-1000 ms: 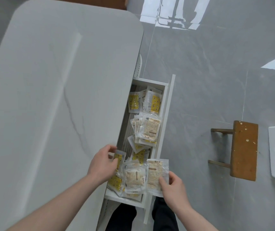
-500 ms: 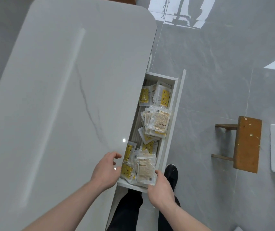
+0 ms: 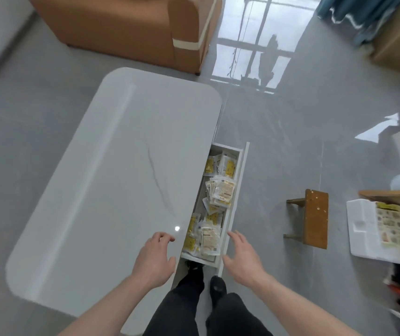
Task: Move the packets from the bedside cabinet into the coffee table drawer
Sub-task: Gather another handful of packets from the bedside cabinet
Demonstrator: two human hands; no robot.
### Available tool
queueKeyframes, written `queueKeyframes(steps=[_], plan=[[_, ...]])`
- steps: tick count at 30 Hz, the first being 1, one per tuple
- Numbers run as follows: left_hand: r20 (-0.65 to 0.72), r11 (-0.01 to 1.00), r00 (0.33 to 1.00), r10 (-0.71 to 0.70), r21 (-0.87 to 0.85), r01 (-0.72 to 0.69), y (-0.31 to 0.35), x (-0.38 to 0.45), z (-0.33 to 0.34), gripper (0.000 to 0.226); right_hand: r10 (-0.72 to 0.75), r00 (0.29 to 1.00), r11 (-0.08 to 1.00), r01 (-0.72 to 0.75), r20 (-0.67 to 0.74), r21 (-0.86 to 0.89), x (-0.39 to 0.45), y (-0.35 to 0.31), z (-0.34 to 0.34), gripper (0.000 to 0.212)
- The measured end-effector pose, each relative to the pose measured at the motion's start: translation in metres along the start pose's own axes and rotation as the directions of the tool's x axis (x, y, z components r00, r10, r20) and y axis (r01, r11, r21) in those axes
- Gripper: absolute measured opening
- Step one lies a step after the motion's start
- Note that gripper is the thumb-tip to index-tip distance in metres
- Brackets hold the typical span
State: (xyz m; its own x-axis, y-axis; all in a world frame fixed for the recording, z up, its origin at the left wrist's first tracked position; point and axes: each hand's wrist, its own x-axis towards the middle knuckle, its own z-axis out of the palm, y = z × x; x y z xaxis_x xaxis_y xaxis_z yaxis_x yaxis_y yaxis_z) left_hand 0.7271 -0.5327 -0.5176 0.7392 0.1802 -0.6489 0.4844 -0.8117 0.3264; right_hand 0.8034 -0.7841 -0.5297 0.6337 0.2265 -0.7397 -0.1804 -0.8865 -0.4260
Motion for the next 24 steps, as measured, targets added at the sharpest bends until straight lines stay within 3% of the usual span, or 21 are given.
queueKeyframes(steps=[6, 12, 19, 24], plan=[[-0.027, 0.981, 0.994, -0.102, 0.162, 0.105, -0.004, -0.086, -0.01, 0.069, -0.14, 0.988, 0.973, 0.149, 0.066, -0.176, -0.069, -0.011, -0.01, 0.073], [-0.026, 0.959, 0.983, -0.183, 0.216, 0.185, -0.011, -0.163, 0.018, 0.076, -0.215, 0.971, 0.89, 0.239, 0.104, -0.388, -0.118, -0.002, -0.005, 0.072], [-0.123, 0.963, 0.971, -0.207, 0.148, 0.224, -0.031, -0.23, 0.04, 0.075, -0.31, 0.938, 0.779, 0.345, 0.155, -0.524, -0.165, -0.008, 0.007, 0.071], [-0.21, 0.955, 0.935, -0.285, 0.027, 0.297, -0.071, -0.272, 0.04, 0.076, -0.383, 0.895, 0.66, 0.439, 0.229, -0.61, -0.184, -0.053, 0.038, 0.073]])
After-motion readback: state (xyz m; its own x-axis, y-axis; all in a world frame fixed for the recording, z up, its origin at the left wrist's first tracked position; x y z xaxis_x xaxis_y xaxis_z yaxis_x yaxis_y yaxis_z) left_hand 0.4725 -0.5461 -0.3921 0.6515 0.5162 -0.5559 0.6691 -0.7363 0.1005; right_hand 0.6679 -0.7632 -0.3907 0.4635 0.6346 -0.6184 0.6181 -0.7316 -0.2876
